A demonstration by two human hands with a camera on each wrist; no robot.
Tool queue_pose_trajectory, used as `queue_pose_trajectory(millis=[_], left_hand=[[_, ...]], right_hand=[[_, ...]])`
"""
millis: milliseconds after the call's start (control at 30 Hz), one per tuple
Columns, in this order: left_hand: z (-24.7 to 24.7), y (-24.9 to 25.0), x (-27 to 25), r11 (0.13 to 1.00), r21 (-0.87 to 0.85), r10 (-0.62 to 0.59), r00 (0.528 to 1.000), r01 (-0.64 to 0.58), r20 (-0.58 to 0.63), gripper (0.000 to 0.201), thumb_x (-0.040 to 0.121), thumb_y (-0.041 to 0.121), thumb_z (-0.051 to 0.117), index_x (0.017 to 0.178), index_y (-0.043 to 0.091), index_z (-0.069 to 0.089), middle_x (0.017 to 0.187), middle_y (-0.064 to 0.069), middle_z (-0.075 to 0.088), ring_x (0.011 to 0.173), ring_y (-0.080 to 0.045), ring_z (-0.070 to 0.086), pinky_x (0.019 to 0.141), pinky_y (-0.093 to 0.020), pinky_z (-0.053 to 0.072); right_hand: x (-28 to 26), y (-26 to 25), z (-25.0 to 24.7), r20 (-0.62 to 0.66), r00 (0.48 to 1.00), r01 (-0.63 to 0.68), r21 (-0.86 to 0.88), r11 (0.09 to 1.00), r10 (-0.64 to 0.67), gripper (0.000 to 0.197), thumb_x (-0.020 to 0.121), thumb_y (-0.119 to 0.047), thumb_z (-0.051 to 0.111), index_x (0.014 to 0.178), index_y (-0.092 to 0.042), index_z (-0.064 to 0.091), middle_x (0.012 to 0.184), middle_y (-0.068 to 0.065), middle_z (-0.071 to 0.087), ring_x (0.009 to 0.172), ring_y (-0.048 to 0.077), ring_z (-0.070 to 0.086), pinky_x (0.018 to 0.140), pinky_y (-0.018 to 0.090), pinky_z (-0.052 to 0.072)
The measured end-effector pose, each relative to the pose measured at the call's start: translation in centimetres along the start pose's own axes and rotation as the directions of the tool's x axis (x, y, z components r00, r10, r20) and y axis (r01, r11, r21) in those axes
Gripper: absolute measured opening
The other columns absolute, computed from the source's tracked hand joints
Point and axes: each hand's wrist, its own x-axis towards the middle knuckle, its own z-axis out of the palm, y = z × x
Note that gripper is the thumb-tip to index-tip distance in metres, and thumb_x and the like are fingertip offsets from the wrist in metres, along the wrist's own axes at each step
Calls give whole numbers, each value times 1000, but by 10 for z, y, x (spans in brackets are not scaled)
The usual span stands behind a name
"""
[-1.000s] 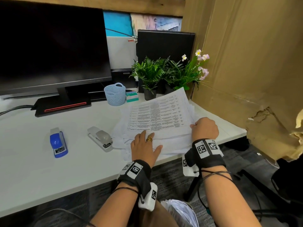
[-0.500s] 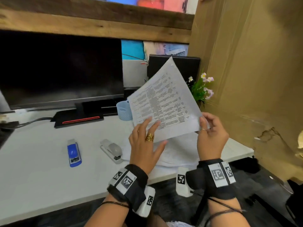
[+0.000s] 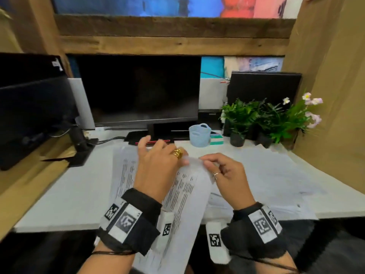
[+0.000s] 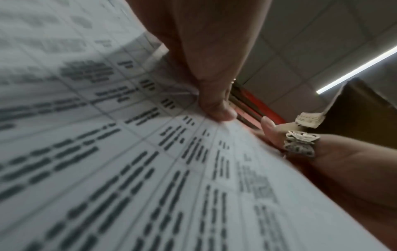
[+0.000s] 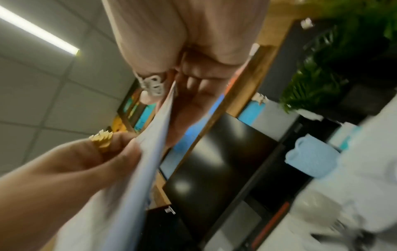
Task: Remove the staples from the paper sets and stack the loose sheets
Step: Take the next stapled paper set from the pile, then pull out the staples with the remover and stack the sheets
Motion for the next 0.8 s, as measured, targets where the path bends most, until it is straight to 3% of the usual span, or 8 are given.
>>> queue_pose_trajectory(millis=[100,200,333,400,500,600,700,800], left_hand=[[-4,-18,-18,988,71,-156,926,140,343,21,96,40,43,112,36,57,102,14,62,104,-12,52,97,-39,11],[-3,-33,-31,966,15,-244,899,256,363,32,98,46,30,115,36,55,98,12,62,102,-11,52,93,-36,10],[6,-43,-41,955,-46,-268,916,294,299,19,95,38,47,96,31,65,70,11,44,84,-20,58,87,-38,15],[8,-44,-43,945,-90,-285,928,314,240,19,91,30,57,73,31,56,62,12,34,70,-23,52,85,-39,17],[11,-45,-46,929,-120,-301,906,349,299,28,94,30,52,67,30,43,58,16,23,71,-16,37,90,-40,17],[14,-46,-50,919,-125,-322,895,374,309,32,94,30,50,65,30,36,56,17,22,71,-15,36,89,-38,16],[18,-45,-51,904,-124,-354,881,408,314,26,91,31,51,66,30,49,53,15,25,70,-14,38,86,-36,15],[22,-43,-53,900,-137,-367,888,415,279,47,90,37,57,51,35,30,52,16,24,66,-15,38,84,-37,16]], right_hand=[[18,22,20,49,954,-290,-80,954,295,35,90,-35,55,79,-5,68,71,4,66,68,19,62,65,34,54],[49,49,38,89,858,-366,-583,725,505,46,90,-45,54,87,-1,67,89,13,68,90,28,62,82,35,48],[67,65,61,199,677,-264,-833,486,709,54,90,-49,51,122,-6,55,126,11,56,115,29,53,92,33,42],[65,70,70,276,621,-136,-884,448,734,46,89,-40,57,125,-11,54,127,10,55,115,29,54,85,29,41],[61,74,79,269,588,-155,-888,433,763,43,87,-36,60,119,-8,56,120,12,60,106,29,59,76,27,41],[59,77,84,323,597,-109,-874,474,734,38,93,-33,51,122,-8,50,121,16,58,107,33,58,85,33,45],[59,85,84,318,545,-85,-899,429,776,49,88,-27,60,132,-13,45,127,13,54,114,30,55,91,32,43],[61,91,85,271,550,-244,-852,463,790,43,89,-33,56,125,-9,50,126,14,55,114,30,53,95,33,44]])
